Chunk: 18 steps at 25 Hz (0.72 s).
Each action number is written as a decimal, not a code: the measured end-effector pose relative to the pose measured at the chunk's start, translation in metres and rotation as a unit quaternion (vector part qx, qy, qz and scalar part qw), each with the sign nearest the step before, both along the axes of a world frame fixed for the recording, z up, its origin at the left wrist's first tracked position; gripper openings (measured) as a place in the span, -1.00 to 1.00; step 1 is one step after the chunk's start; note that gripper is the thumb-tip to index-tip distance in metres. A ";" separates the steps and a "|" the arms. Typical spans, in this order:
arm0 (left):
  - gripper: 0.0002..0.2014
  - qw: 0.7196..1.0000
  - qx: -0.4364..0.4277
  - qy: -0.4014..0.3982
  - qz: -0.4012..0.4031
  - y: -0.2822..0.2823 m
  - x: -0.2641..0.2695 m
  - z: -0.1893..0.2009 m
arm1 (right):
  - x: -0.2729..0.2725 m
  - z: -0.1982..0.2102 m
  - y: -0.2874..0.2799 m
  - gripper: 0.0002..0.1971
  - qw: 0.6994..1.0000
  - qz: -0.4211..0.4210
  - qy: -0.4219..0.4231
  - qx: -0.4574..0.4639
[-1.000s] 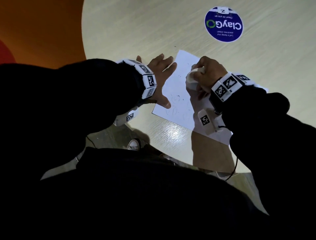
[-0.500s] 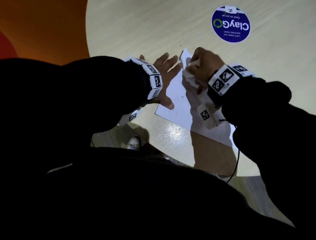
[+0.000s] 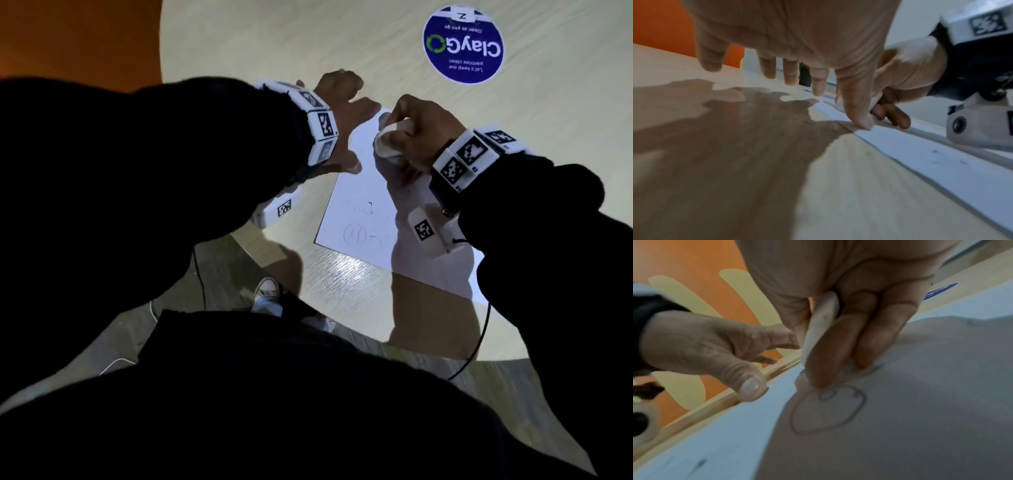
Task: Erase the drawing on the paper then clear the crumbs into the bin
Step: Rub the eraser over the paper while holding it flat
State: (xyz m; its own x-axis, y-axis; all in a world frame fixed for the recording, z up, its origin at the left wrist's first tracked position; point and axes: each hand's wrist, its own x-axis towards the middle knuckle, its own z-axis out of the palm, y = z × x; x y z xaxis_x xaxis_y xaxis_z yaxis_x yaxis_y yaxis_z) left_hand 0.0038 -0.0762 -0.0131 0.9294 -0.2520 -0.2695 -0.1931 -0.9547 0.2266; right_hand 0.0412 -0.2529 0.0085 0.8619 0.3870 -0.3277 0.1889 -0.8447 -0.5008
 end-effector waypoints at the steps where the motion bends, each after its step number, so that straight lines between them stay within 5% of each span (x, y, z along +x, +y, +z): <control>1: -0.05 1.000 0.010 0.021 -0.009 0.001 0.006 -0.003 | 0.001 -0.001 0.000 -0.86 1.000 0.002 -0.005 -0.009; 9: 0.10 0.998 0.003 0.062 -0.013 0.008 0.009 -0.014 | 0.018 -0.002 0.007 -0.76 0.995 -0.073 -0.061 -0.040; 18: 0.10 0.998 0.009 0.068 -0.013 0.011 0.009 -0.018 | 0.008 -0.002 0.012 -0.80 0.997 -0.051 -0.051 -0.041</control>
